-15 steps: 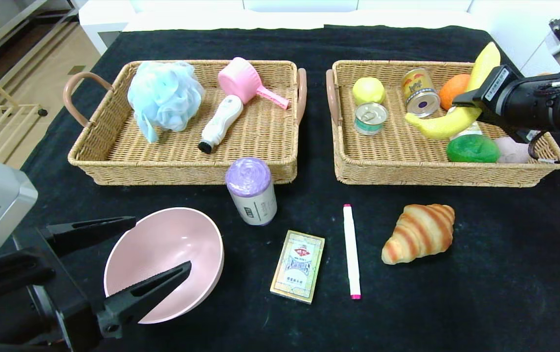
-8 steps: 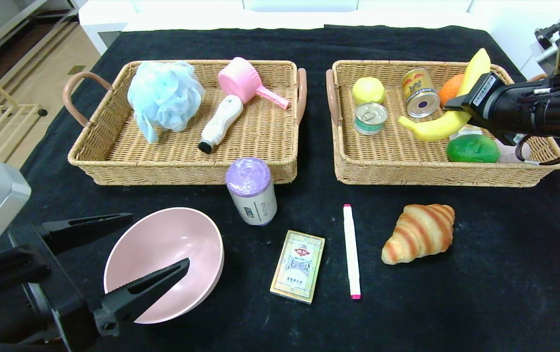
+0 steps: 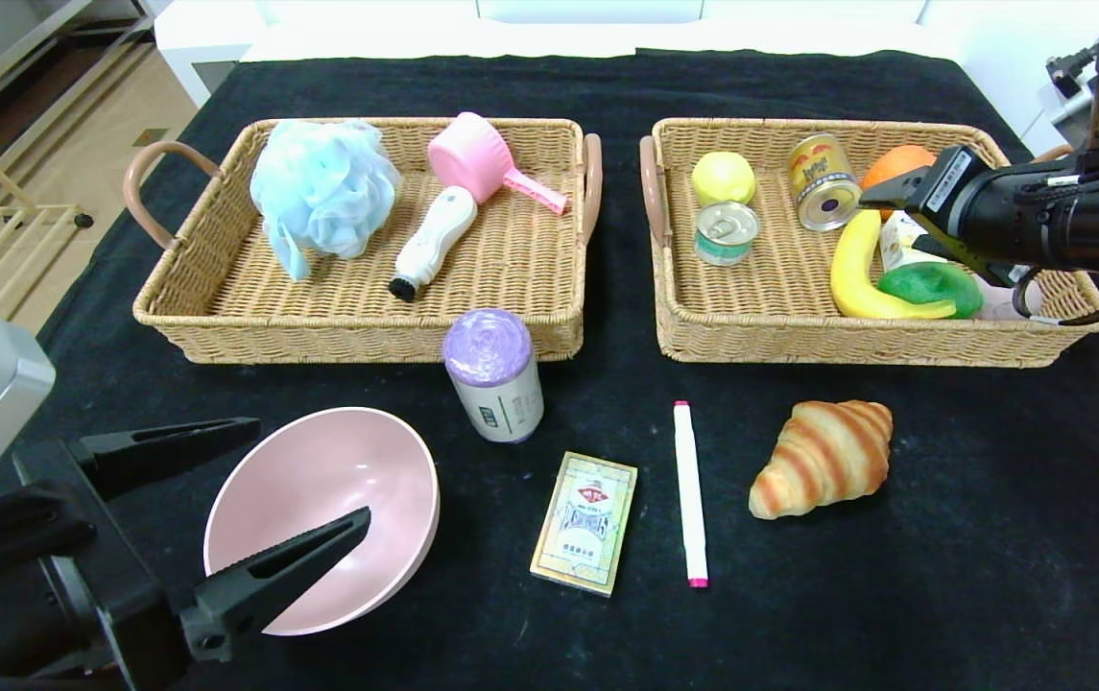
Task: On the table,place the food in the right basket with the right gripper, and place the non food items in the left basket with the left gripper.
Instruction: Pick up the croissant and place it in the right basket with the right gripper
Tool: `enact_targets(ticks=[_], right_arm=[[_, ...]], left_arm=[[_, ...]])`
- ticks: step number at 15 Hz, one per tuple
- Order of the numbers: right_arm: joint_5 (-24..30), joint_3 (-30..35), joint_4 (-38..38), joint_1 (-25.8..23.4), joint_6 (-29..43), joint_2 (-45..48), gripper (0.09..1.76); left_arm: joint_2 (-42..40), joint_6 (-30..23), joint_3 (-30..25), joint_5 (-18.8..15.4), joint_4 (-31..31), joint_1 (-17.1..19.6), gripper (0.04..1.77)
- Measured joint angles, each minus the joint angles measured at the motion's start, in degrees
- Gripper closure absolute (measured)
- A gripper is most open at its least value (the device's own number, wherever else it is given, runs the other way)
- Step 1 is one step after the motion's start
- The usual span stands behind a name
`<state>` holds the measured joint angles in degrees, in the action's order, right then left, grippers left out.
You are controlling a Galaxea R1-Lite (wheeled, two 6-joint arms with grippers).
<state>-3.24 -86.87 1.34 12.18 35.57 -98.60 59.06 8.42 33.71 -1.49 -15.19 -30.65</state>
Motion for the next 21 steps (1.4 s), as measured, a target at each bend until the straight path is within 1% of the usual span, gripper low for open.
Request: enact_targets(ticks=[2, 5, 7, 9, 12, 15, 17, 18, 21], right_arm=[[0.0, 0.3, 2.2, 0.2, -0.7, 0.6, 0.48], [-0.1, 0.4, 7.3, 1.4, -1.6, 3.0, 0.38], [-1.5, 0.4, 13.7, 3.0, -2.5, 5.2, 0.32], [-6.1, 0.4, 21.3, 5.7, -3.2, 7.3, 0.28], [-11.8, 0.8, 26.7, 10.2, -2.4, 9.2, 0.24], [-15.6, 0.6, 30.8, 13.0, 1.3, 9.4, 0.21], [-17.9, 0.0, 35.0, 14.5, 7.5, 8.4, 0.19], [-18.1, 0.0, 36.4, 15.5, 9.5, 7.8, 0.18], [-18.0, 1.7, 36.8, 17.9, 12.8, 6.6, 0.17]], left_arm=[[0.0, 0.0, 0.0, 0.0, 0.0, 0.0, 0.09], [-0.1, 0.0, 0.0, 0.0, 0.1, 0.0, 0.09], [-0.1, 0.0, -0.1, 0.0, 0.1, 0.0, 0.09], [-0.2, 0.0, -0.1, 0.0, 0.1, 0.0, 0.09], [-0.4, 0.1, 0.0, 0.0, 0.1, 0.0, 0.09], [-0.6, 0.3, 0.0, 0.0, 0.1, 0.0, 0.09], [-0.7, 0.4, 0.0, 0.0, 0.0, 0.0, 0.09], [-0.7, 0.4, 0.0, -0.1, 0.0, 0.0, 0.09], [-0.7, 0.4, 0.0, 0.0, -0.1, 0.0, 0.09]])
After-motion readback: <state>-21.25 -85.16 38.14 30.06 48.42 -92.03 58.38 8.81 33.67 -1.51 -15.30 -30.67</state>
